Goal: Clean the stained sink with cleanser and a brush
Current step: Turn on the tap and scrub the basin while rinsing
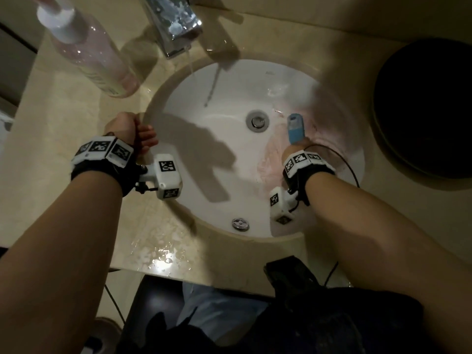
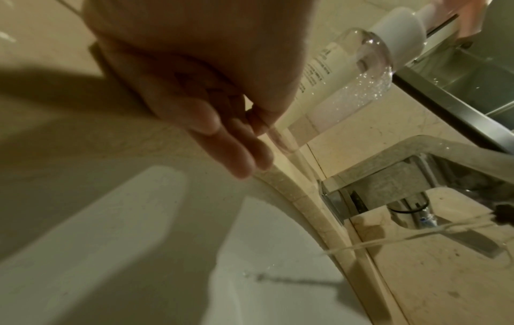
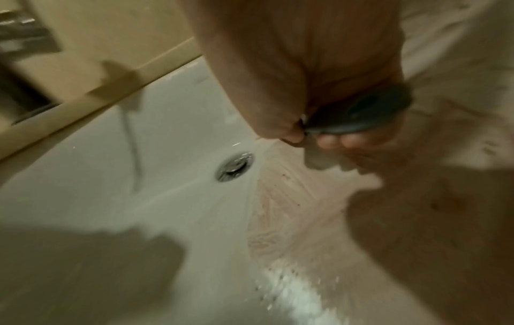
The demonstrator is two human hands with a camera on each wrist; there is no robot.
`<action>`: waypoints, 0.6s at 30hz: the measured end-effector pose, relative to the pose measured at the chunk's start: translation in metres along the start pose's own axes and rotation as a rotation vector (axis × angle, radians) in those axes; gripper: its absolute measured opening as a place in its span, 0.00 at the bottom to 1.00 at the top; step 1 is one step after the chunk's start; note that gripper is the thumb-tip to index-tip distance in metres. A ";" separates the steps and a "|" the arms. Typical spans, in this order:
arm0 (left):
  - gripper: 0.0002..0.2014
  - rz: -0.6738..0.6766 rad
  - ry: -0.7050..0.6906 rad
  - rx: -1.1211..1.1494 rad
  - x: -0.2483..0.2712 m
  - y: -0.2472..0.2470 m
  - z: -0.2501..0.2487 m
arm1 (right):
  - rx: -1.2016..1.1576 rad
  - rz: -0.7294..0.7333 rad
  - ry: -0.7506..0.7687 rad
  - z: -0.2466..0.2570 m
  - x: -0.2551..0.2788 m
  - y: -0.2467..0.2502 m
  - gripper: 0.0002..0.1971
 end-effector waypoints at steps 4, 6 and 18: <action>0.07 0.033 0.021 -0.015 0.005 -0.005 -0.001 | -0.074 0.100 0.064 0.012 0.010 -0.001 0.30; 0.05 0.029 0.010 -0.030 0.003 -0.004 0.000 | -0.111 0.084 0.148 0.024 0.009 0.006 0.25; 0.03 0.132 0.027 -0.017 0.010 -0.005 -0.001 | -0.025 0.093 0.008 0.011 0.003 0.001 0.28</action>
Point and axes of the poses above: each hand's wrist, its own x-axis away from the middle knuckle, its own y-axis out of the back of the hand, z = x × y, the point moved 6 cm from there along -x, towards the middle knuckle, and after that the axes turned 5 degrees about x, right-handed, at the moved point
